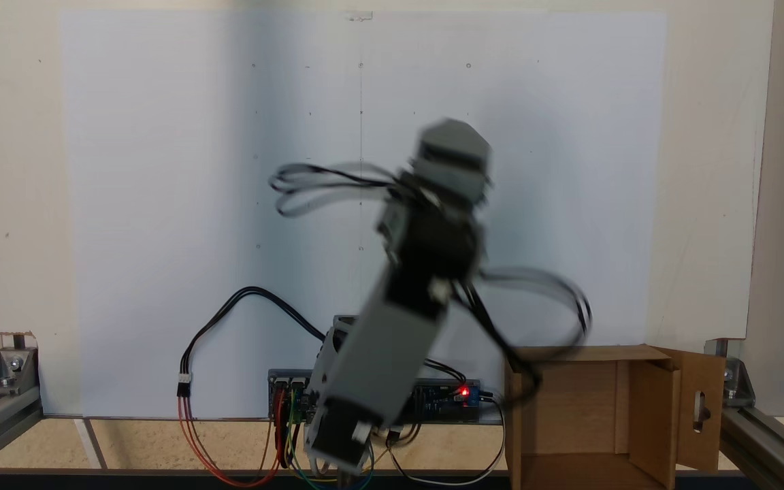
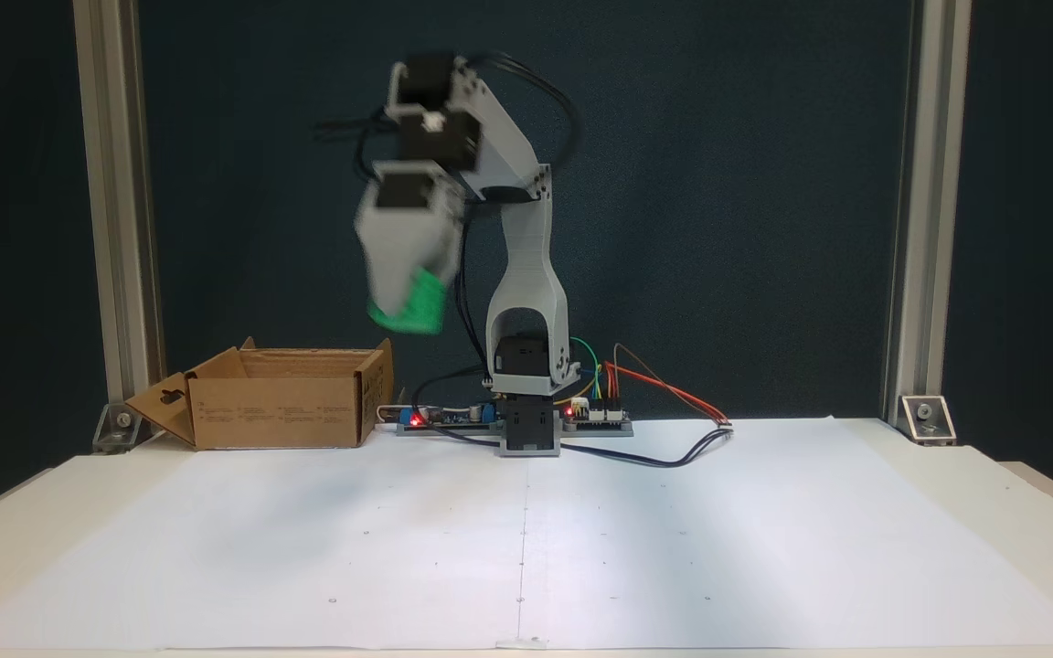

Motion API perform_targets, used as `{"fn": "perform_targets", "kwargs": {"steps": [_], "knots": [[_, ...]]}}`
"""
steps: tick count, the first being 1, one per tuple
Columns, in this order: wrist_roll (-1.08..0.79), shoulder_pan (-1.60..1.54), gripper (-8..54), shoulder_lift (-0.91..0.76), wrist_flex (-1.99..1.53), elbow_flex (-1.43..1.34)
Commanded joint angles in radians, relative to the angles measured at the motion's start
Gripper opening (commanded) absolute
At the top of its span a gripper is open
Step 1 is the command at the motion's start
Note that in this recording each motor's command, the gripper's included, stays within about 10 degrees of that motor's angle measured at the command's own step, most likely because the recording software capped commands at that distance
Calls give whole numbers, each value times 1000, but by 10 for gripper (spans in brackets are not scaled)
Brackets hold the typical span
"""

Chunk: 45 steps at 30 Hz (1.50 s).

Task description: Grasp a green dice and put it in the bin.

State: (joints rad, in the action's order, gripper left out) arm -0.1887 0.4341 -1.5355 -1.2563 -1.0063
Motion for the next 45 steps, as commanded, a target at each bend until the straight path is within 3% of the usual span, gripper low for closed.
{"fn": "perform_targets", "kwargs": {"steps": [1,12,18,29,42,43,45], "knots": [[-75,156,116,-94,-44,35],[-301,937,116,-158,74,43],[-370,1250,116,8,241,43],[-459,1414,116,278,250,-41],[-483,1419,116,305,314,-117],[-482,1422,121,305,313,-117],[-477,1431,251,305,313,-126]]}}
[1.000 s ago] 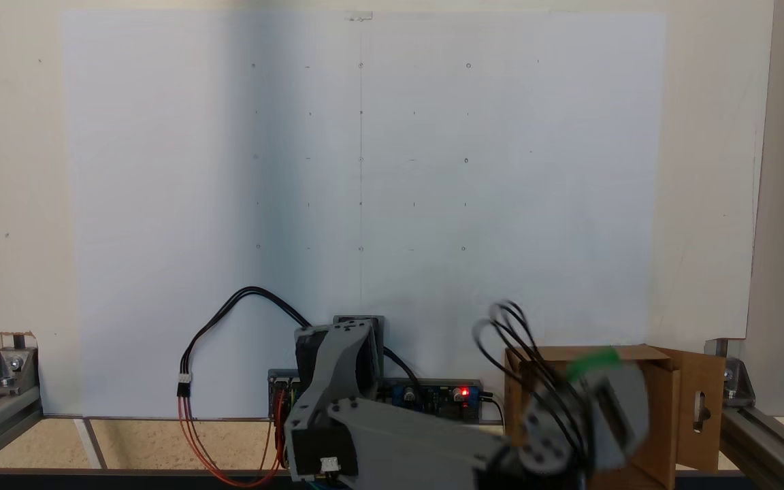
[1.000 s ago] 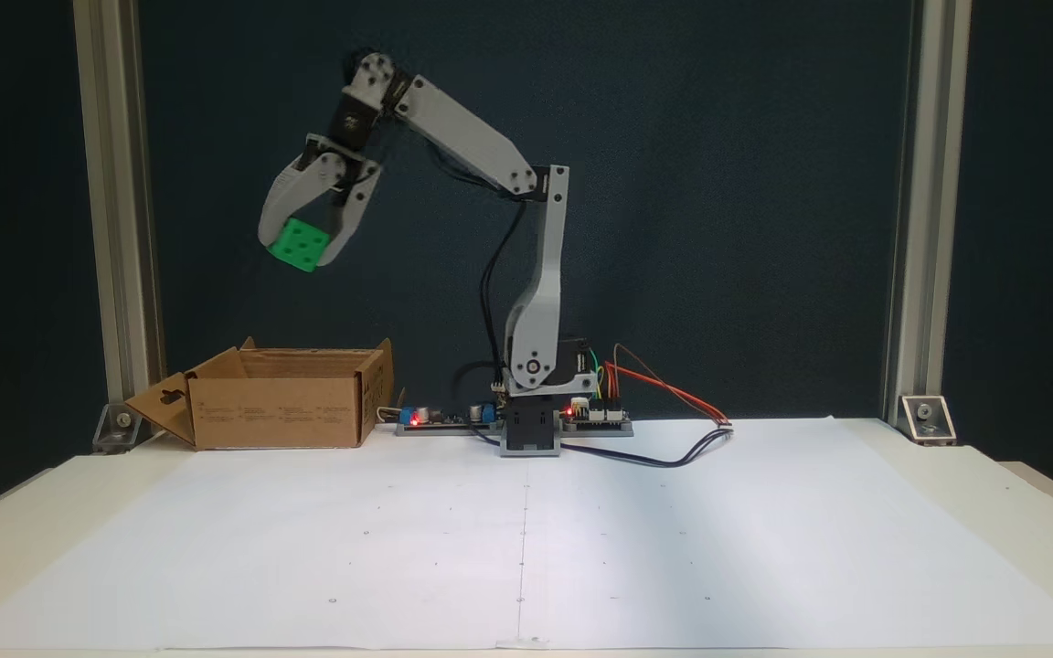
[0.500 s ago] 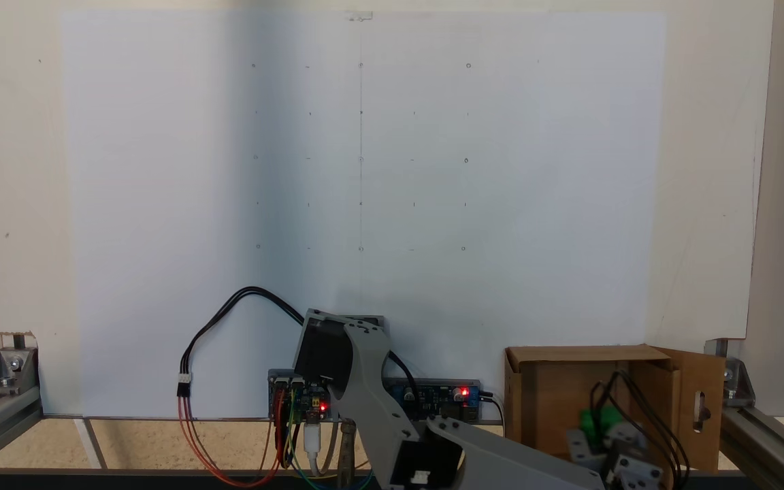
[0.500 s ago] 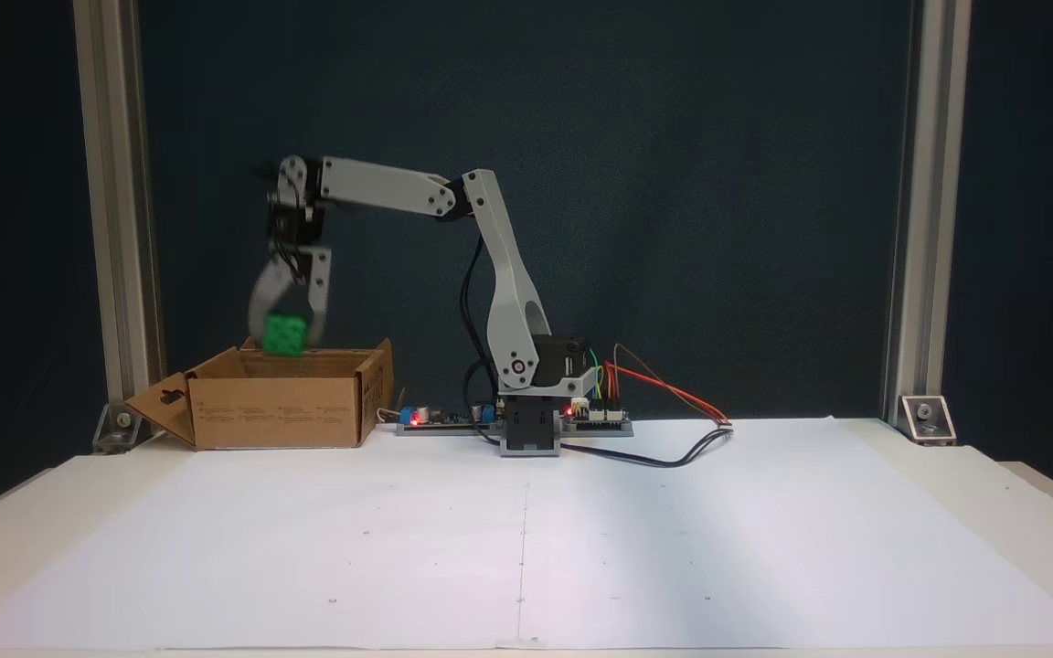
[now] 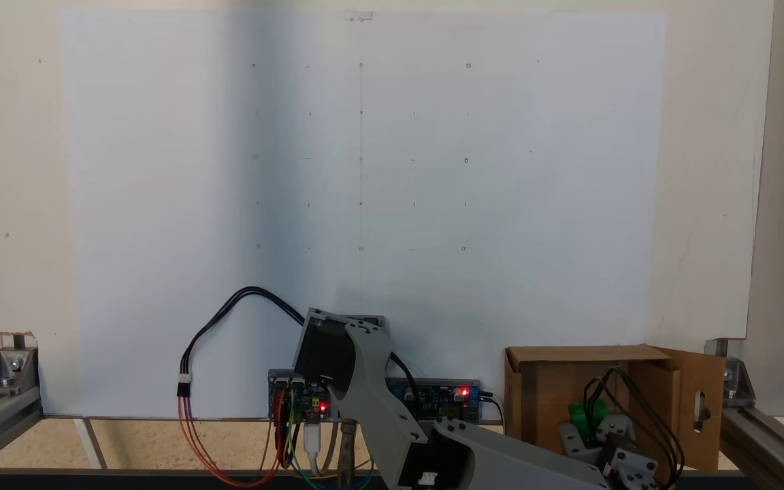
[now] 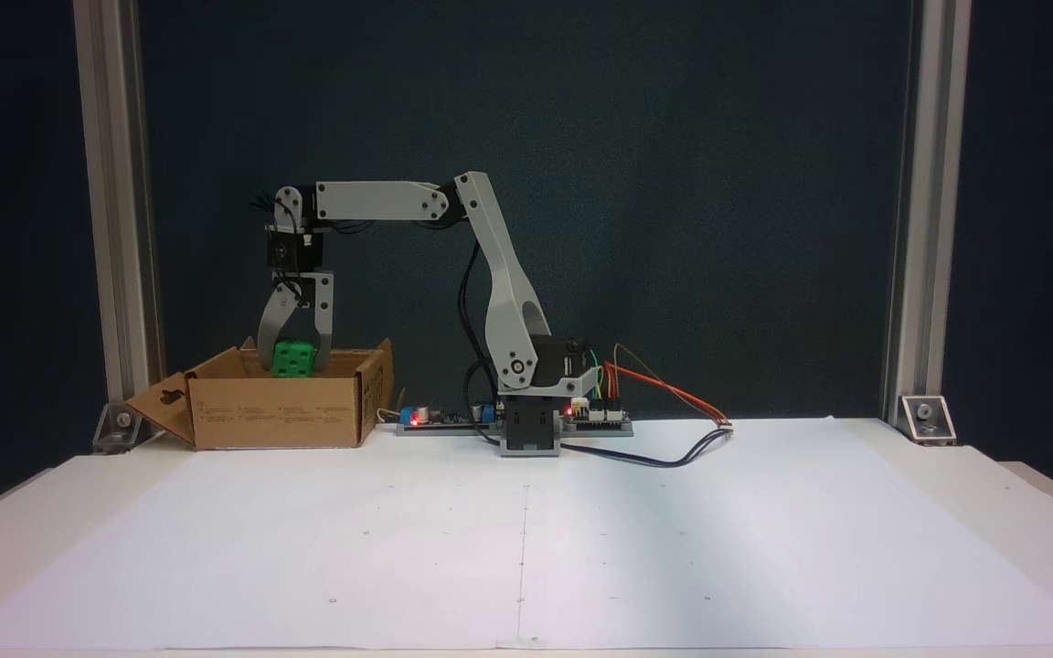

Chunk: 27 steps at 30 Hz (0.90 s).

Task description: Grasp a green dice and put it in the bin.

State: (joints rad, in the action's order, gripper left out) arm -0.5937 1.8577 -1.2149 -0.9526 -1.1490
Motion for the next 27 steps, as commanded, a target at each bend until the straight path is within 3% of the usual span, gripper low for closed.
{"fn": "perform_targets", "kwargs": {"steps": [1,3,7,11,16,20,27], "knots": [[-69,14,308,-14,8,12],[-61,18,355,-14,9,9],[25,12,355,-15,40,11],[219,-112,394,-169,80,20],[414,-432,452,-377,94,23],[569,-719,454,-497,94,21],[569,-1225,451,-635,94,-29]]}}
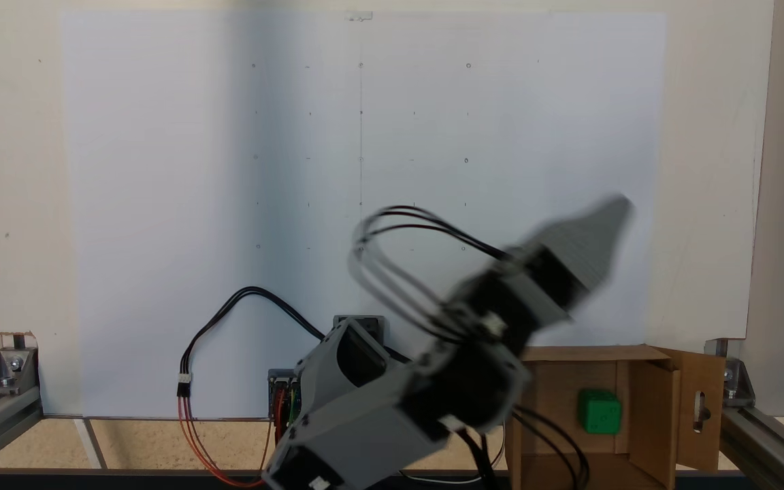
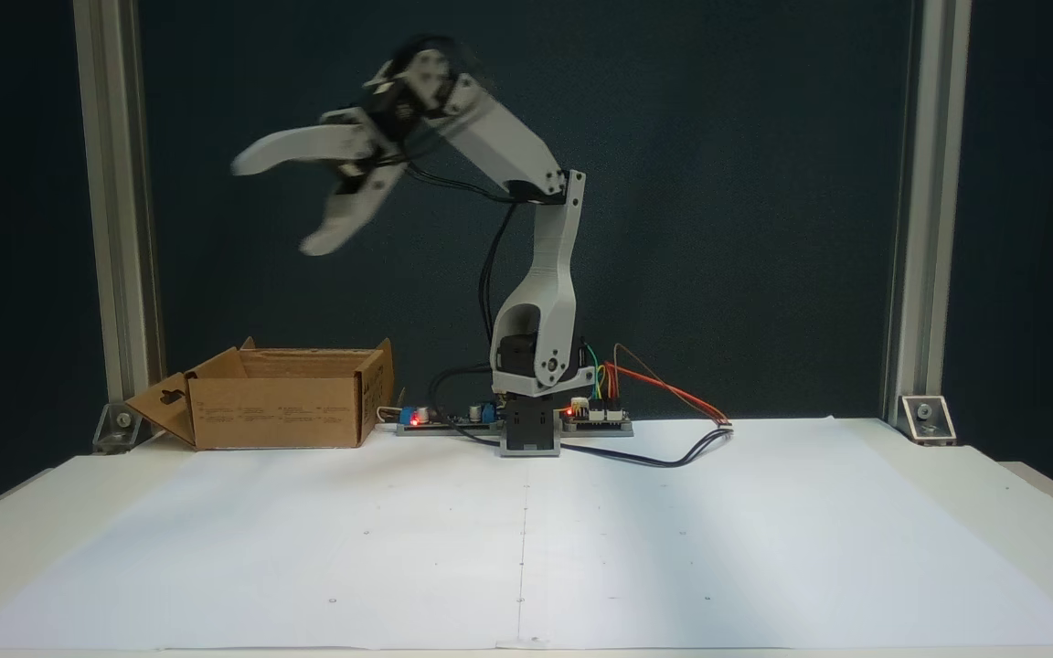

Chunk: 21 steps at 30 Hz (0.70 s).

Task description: Grasp a green dice and put it in the bin.

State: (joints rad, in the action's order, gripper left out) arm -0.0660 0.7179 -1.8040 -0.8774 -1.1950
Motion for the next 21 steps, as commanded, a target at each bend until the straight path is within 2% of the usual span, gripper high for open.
{"fn": "perform_targets", "kwargs": {"steps": [1,5,9,15,21], "knots": [[43,-159,451,-69,18,-2],[44,-428,452,-172,20,-114],[46,-546,454,-298,23,-247],[46,-650,477,-486,186,-456],[48,-647,475,-545,460,-561]]}}
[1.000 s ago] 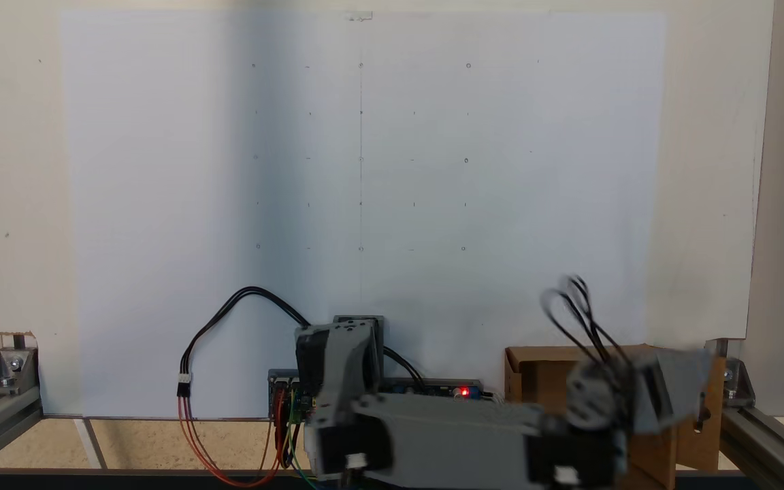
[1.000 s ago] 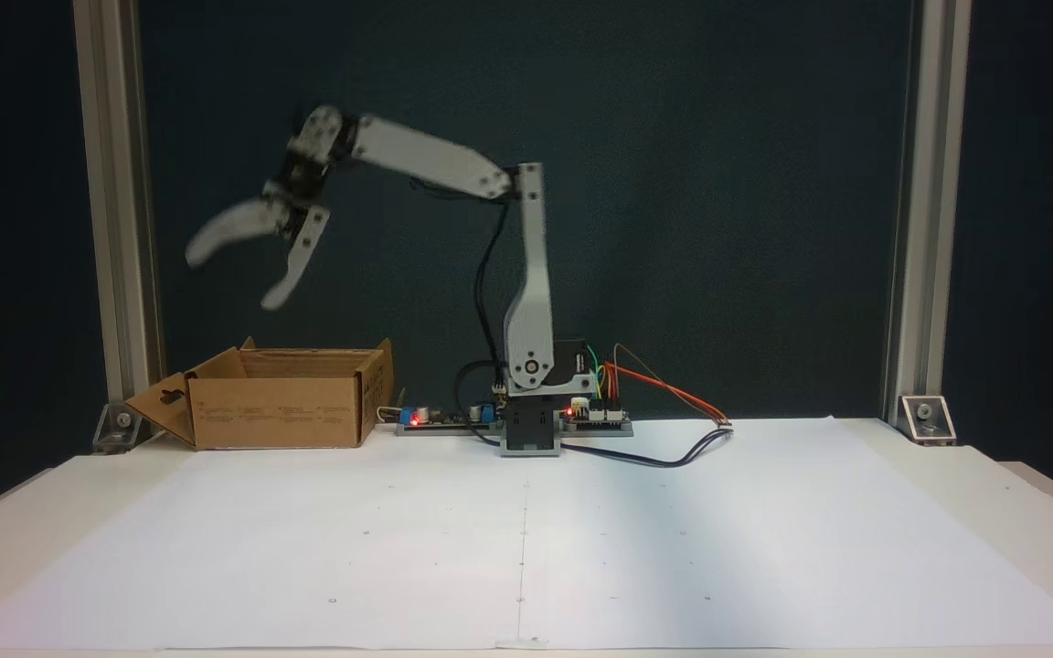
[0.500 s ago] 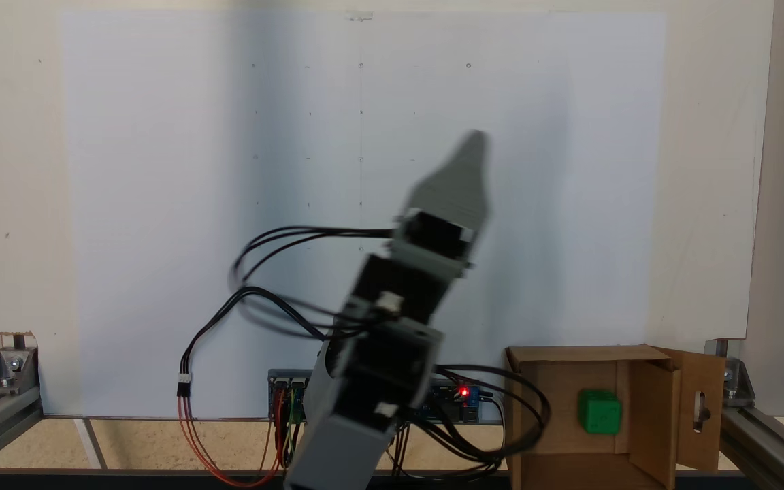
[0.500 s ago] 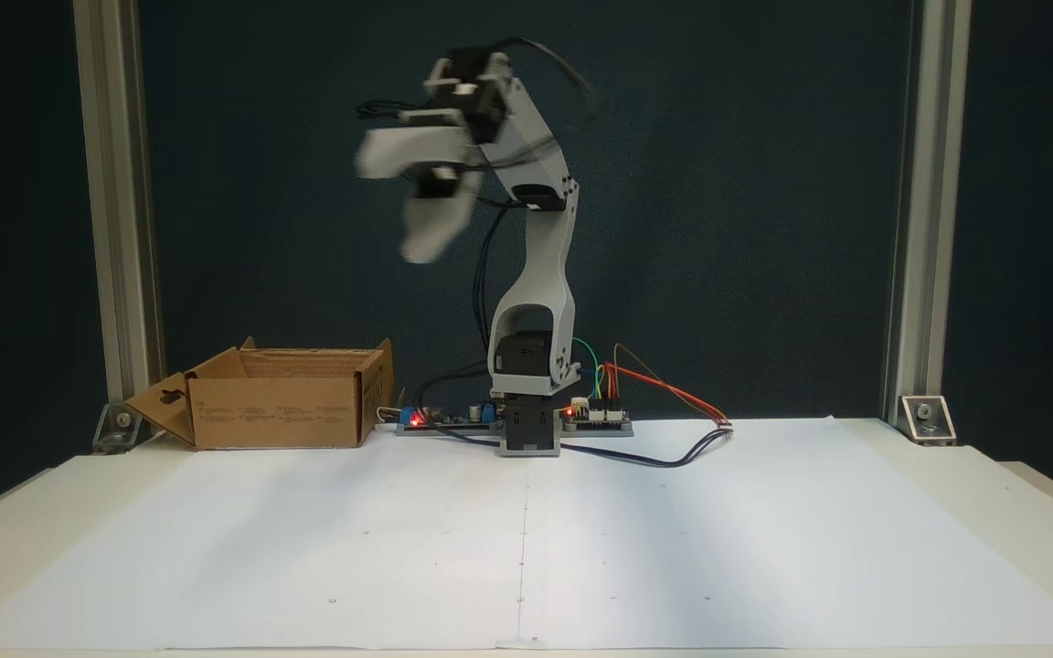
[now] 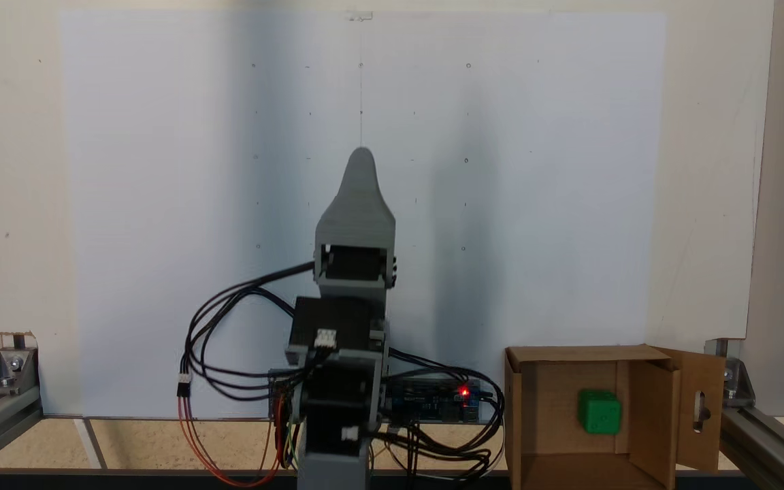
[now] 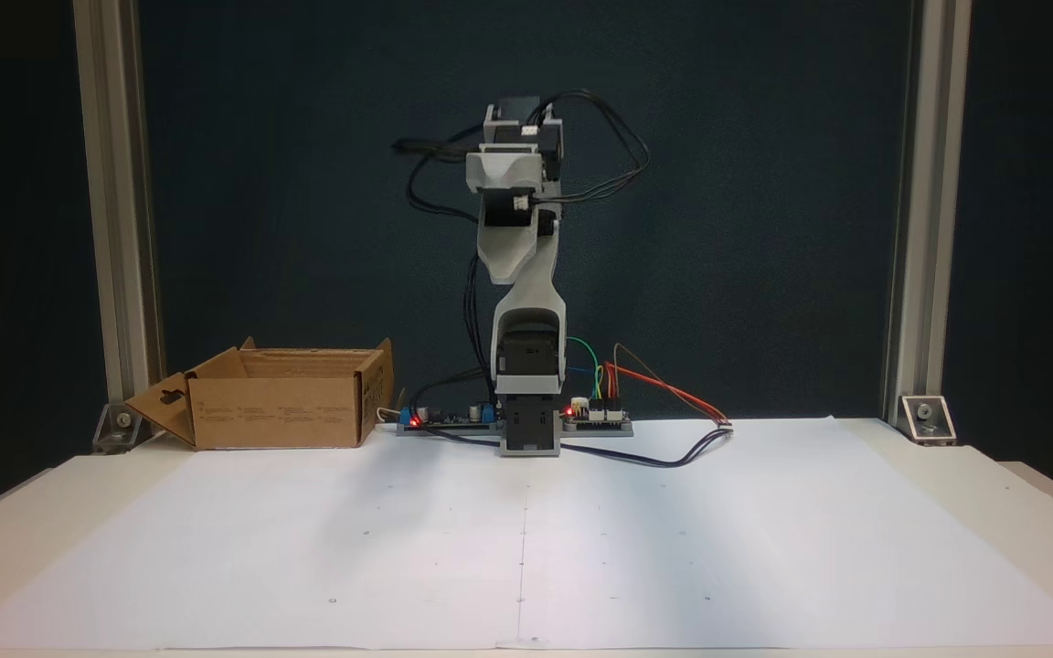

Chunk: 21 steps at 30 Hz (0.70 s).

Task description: Grasp a green dice and put it in the bin.

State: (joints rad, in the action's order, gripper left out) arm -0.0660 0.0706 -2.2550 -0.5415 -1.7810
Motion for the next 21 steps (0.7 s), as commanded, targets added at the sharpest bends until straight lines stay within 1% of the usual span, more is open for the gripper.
{"fn": "perform_targets", "kwargs": {"steps": [1,15,21], "knots": [[48,0,475,-97,167,11],[44,-14,475,-120,765,-293],[41,-20,442,-120,1024,-548]]}}
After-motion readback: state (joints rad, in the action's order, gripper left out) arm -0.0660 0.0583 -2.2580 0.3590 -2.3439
